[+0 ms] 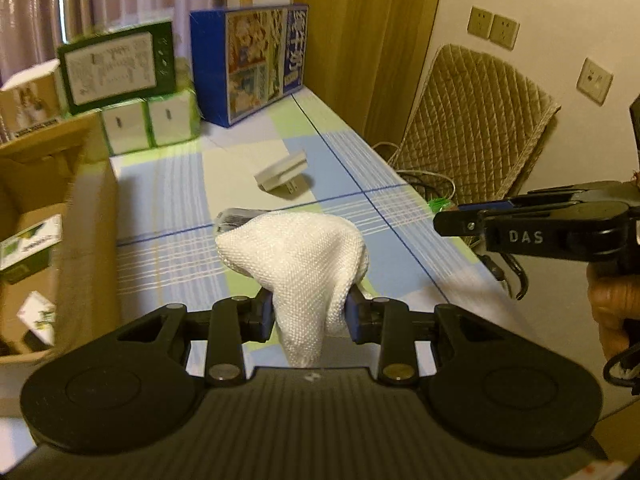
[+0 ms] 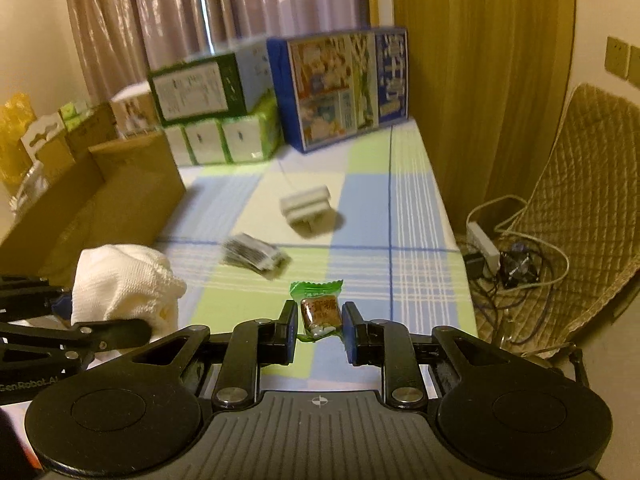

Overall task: Organize objects
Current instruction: 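Carry the towel and snack packet over the cardboard box with both tools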

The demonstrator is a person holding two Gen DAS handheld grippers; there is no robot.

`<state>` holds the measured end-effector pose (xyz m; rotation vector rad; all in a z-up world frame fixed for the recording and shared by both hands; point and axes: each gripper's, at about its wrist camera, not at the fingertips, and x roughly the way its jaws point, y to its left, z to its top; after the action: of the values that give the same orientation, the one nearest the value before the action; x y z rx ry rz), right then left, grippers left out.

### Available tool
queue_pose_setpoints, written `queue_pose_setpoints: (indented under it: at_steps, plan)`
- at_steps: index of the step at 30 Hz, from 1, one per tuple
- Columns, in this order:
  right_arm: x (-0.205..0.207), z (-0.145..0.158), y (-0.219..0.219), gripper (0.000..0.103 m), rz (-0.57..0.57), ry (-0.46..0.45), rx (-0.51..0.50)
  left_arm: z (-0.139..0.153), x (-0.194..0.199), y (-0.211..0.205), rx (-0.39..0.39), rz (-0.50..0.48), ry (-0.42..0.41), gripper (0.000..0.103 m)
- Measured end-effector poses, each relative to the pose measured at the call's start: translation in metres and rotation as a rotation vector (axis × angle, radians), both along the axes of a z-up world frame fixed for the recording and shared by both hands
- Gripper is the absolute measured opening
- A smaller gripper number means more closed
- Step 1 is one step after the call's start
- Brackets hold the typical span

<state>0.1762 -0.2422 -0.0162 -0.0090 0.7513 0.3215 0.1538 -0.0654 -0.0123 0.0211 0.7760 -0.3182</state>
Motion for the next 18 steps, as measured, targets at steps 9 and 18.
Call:
queue_pose_setpoints:
  at_steps: [9,18]
  plan:
    - [-0.056,0.048,0.047,0.020,0.056,-0.071,0.052,0.041,-0.045,0.044,-0.027,0.027,-0.045,0.029]
    - [-0.088,0.056,0.100,0.020,0.131,-0.078,0.091,0.065,-0.087,0.096,-0.015,0.097,-0.079,0.029]
